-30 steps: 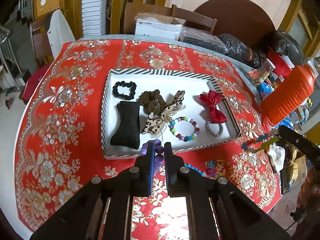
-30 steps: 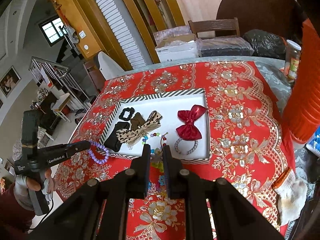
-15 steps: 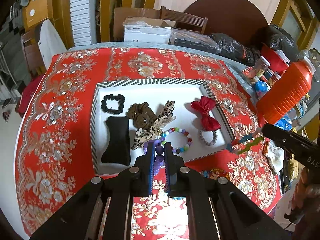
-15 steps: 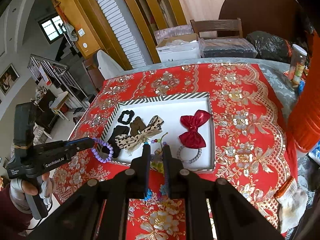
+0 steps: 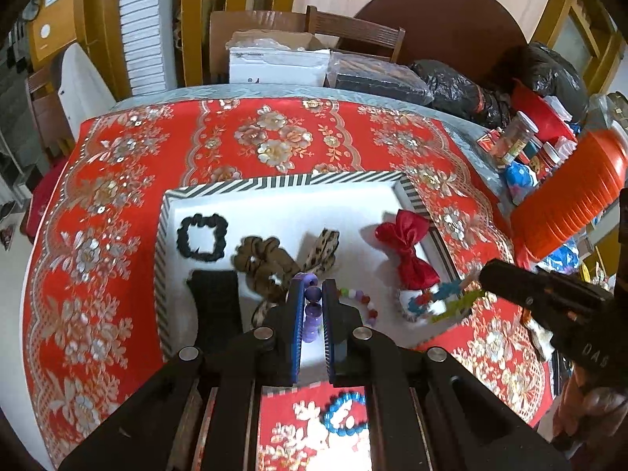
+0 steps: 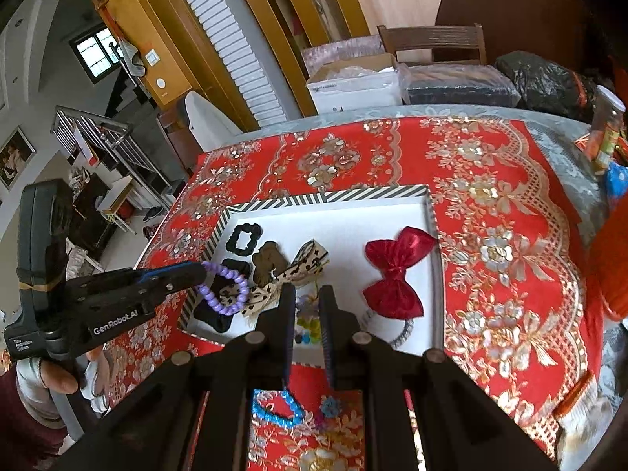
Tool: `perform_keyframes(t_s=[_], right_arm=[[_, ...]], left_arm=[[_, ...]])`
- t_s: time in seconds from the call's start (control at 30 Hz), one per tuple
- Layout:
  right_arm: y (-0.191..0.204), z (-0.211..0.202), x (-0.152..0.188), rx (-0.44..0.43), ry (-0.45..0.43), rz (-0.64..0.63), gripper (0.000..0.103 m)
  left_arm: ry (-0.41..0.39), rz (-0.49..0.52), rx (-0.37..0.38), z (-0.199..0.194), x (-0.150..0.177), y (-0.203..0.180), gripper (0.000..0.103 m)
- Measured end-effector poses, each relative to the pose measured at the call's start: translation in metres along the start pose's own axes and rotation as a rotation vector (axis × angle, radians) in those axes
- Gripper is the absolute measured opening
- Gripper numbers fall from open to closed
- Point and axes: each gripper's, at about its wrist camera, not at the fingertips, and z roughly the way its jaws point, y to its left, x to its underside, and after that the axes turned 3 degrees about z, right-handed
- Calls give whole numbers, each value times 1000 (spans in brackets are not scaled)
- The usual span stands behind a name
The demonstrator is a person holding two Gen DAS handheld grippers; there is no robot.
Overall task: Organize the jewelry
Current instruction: 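Carry the purple bracelet and the multicolour strand over the tray with both grippers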
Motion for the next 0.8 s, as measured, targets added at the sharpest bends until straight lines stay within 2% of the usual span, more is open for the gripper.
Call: perform_keyframes(t_s=[0.27,0.57,0.8], right_arm=[[-7,36,-20,0,39,25,12],[-24,71,-37,14,80,70,12],[-38,99,-52,31,107,91,12]], left_arm=[[26,28,0,32,-33,-4,1],[64,40,33,70,-62,-10,1],[98,4,64,104,-77,4,1]])
